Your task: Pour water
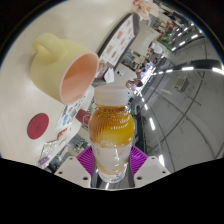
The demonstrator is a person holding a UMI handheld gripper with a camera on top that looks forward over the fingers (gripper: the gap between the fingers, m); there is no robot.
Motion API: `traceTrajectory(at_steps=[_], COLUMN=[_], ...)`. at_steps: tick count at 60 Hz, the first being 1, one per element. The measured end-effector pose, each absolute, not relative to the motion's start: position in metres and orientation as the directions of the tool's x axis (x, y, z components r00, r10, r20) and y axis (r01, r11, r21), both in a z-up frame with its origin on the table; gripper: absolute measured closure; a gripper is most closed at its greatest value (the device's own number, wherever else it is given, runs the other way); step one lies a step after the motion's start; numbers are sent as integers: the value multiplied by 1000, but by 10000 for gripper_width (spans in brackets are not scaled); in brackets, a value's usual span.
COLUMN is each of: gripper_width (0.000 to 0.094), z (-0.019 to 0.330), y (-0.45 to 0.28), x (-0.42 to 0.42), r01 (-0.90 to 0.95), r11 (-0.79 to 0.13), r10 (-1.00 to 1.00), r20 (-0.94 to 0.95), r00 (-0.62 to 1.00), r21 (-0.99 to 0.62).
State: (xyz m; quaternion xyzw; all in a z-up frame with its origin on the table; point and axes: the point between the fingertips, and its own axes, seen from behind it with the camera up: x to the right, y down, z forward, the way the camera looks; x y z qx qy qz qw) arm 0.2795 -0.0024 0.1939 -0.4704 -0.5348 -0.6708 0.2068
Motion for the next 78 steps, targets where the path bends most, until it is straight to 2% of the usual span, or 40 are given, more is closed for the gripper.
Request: traceTrajectory(at_steps=[7,17,22,25,29,36,44,50,55,75,78], gripper_width=[520,521,515,515,514,514,516,517,514,509,490], z=[180,178,184,184,200,219,201,167,142,48,50], y=[2,-1,-5,-8,-13,-19,-24,-23,-22,-16,-18], x=[279,289,295,291,288,283,296,296,301,323,326], r01=[760,822,893,921,901,755,456,244,151,27,17], r11=[-305,-325,-367,-383,-383,-367,-376,-404,-416,-487,-467], r10=[251,255,241,209,153,61,25,26,35,12,8], r20=[818,880,954,978,947,795,483,256,150,24,15], r00=[-518,-400,-180,16,281,603,875,966,988,1000,1000], r21=[574,468,261,67,-206,-544,-807,-882,-897,-873,-884])
